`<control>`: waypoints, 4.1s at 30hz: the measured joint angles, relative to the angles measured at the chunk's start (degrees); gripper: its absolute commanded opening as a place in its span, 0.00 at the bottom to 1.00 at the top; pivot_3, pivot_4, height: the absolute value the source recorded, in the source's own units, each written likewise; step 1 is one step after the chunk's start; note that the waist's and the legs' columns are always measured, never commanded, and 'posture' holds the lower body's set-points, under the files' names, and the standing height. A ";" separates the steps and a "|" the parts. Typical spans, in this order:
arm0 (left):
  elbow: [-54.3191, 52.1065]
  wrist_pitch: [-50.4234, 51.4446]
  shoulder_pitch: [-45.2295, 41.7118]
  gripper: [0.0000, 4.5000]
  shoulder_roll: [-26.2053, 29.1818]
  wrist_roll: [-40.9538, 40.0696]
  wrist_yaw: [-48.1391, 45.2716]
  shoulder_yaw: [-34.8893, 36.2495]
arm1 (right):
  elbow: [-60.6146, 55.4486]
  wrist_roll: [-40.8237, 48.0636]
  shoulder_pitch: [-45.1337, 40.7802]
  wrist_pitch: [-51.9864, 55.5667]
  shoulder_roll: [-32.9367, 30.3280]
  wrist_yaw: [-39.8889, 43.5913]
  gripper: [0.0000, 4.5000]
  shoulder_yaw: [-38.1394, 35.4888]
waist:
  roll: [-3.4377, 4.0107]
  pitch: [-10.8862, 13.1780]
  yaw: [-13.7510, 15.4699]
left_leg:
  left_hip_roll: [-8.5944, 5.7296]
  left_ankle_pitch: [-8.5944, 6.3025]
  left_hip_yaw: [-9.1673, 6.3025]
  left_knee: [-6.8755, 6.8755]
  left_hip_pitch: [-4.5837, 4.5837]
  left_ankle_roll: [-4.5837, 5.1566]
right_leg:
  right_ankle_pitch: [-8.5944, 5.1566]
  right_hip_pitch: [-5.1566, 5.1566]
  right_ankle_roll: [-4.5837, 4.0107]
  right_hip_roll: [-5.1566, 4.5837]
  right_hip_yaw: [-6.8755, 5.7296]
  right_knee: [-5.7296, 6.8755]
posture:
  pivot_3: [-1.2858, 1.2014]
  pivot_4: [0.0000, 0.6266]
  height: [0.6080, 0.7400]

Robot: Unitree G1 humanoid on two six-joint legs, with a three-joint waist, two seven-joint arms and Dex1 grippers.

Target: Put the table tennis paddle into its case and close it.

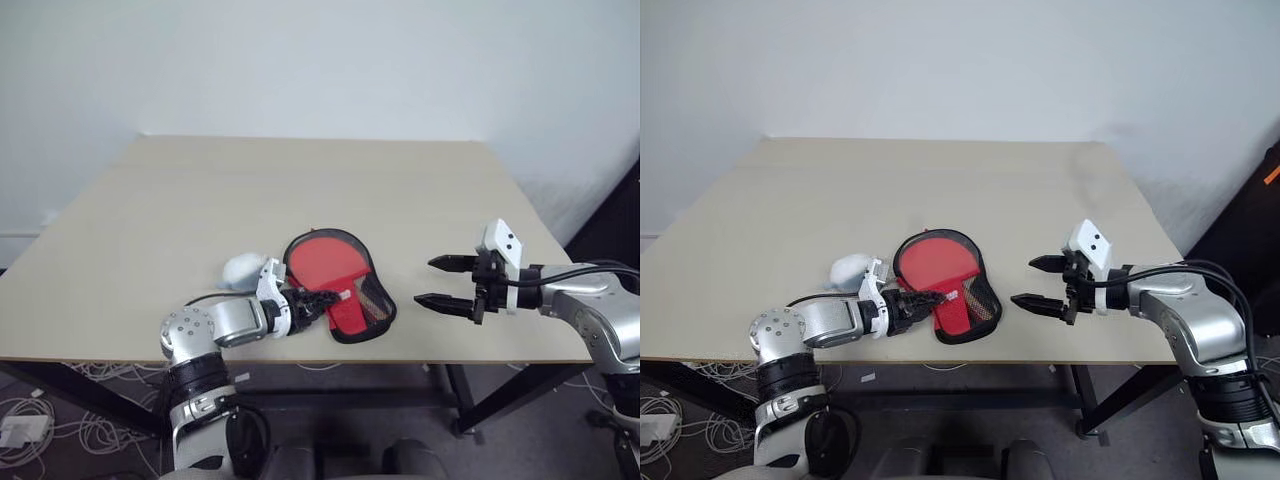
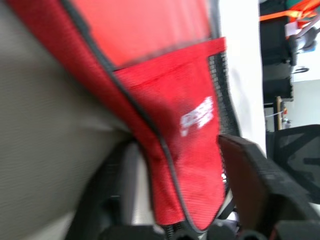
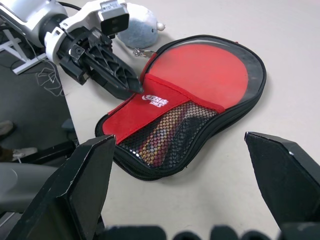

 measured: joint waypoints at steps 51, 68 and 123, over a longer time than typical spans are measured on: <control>-7.07 1.22 3.99 0.01 19.03 -14.68 -22.04 -29.27 | -1.23 0.64 -1.05 1.59 2.74 -1.56 1.00 1.63 | -0.08 0.09 -0.09 | 0.03 0.01 0.06 -0.08 -0.16 0.00 | -0.03 -0.31 0.00 -0.01 0.04 0.05 | 0.52 0.00 1.00; -14.49 1.22 4.70 0.01 27.52 -14.12 -36.66 -36.73 | -1.22 0.61 -1.04 1.52 3.00 -1.54 1.00 1.76 | -0.07 0.11 -0.13 | 0.05 0.01 0.08 -0.10 -0.18 0.00 | -0.06 -0.37 0.03 -0.02 0.06 0.05 | 0.52 0.00 1.00; -29.86 -17.81 5.77 0.99 46.23 3.42 -61.19 -27.14 | 2.45 0.34 -4.35 -0.45 7.88 -2.38 1.00 4.97 | -0.22 0.30 -0.37 | 0.13 -0.11 0.17 -0.12 -0.12 -0.20 | -0.05 -0.50 0.00 -0.03 0.04 0.07 | 0.52 0.00 1.00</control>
